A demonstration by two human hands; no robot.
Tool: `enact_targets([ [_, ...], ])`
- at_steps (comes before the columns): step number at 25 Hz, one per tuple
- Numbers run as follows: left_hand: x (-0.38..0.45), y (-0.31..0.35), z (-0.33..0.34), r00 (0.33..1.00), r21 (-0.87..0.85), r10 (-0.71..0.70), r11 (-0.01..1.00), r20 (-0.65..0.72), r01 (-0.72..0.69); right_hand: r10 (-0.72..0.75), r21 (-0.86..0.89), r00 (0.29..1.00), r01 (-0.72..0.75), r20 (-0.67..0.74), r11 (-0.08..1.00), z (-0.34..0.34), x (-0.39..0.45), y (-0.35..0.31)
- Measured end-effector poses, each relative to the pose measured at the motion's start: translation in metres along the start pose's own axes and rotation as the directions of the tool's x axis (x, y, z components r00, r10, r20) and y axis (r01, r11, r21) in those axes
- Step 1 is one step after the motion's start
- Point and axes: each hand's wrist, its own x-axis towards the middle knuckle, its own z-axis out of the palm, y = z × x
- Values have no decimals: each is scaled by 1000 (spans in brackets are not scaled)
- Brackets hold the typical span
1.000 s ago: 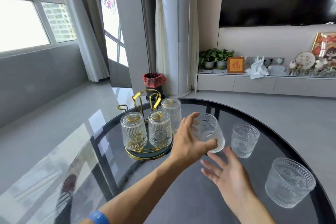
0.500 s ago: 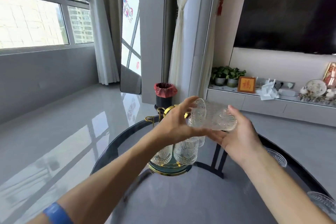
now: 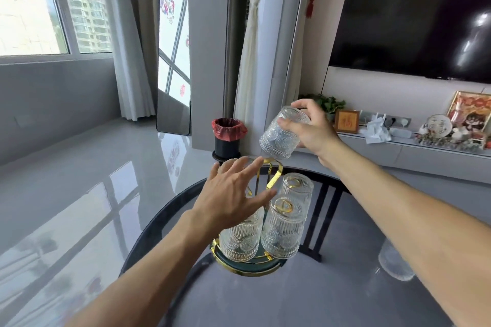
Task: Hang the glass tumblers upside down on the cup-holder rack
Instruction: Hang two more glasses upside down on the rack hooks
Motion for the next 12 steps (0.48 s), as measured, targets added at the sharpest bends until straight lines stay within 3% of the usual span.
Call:
enact_targets([
  [8,-2,-11,4,997,-51,-47,997,65,50,179,-253,973,-139,143,957,28,11,27],
  [12,-1,-10,2,995,-77,-57,995,84,63,254,-331,957,-196,140,923,35,10,32],
])
